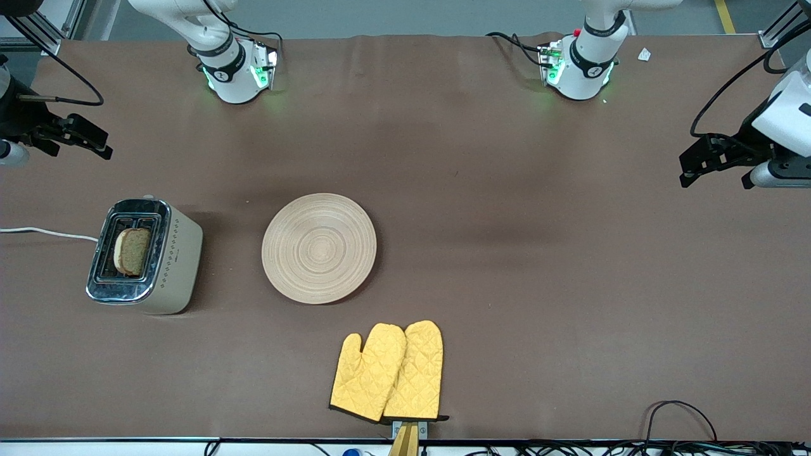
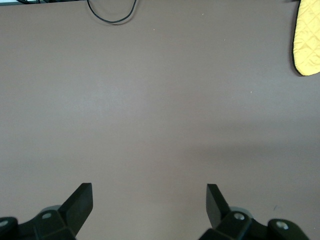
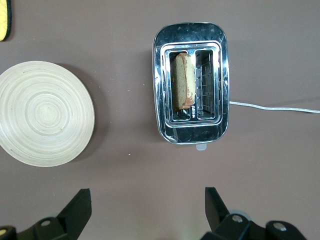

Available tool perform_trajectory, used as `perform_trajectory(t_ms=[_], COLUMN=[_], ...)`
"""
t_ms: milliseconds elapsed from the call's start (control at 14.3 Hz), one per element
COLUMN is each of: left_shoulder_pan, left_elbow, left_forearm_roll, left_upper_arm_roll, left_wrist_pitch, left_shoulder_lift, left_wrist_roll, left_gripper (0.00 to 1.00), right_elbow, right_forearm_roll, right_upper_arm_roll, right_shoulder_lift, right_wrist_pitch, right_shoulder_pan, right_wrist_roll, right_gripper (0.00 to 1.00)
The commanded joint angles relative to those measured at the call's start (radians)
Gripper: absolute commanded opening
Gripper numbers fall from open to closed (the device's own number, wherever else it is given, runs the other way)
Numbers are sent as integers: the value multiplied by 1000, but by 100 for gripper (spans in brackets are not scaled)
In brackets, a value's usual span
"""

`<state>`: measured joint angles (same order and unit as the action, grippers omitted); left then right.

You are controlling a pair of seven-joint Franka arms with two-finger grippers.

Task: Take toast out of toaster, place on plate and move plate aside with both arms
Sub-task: 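Reach the right gripper down toward the toast in the toaster slot, then grasp the toast slice in the toaster with the right gripper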

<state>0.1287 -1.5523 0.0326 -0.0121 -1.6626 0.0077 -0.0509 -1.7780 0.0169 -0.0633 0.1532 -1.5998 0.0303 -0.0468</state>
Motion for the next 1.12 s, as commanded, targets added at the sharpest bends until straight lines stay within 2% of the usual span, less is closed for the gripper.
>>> perform_trajectory(t_ms=[0,210,490,631,911,1051], left_shoulder_pan=[-10,-11,-11,-11,-11,-12], left_elbow=[5,8,8,8,5,5], left_forearm_roll=[-13,-11,-11,-13,-13,-13], left_upper_arm_roll=[-6,-6,-6,-6,-5,-5], left_wrist_pitch=[-5,-5,-5,-5,-5,-5], left_shoulder_lift=[-5,0,2,2,2,2], left_wrist_roll=[3,-6,-12,-12,-30,-29], left_gripper=[100,100,100,100,100,100], right_elbow=[-31,-41,-266,-300,-291,-287], right_forearm_roll=[-12,-11,14,21,35,55], right_upper_arm_roll=[7,5,4,5,4,4], right_shoulder_lift=[31,23,11,-50,-222,-273], right_wrist_pitch=[-11,-31,-288,-354,-491,-558], right_shoulder_pan=[-13,-15,-73,-82,-98,-102], right_wrist_roll=[16,18,53,67,67,67], right_gripper=[100,100,100,100,100,100])
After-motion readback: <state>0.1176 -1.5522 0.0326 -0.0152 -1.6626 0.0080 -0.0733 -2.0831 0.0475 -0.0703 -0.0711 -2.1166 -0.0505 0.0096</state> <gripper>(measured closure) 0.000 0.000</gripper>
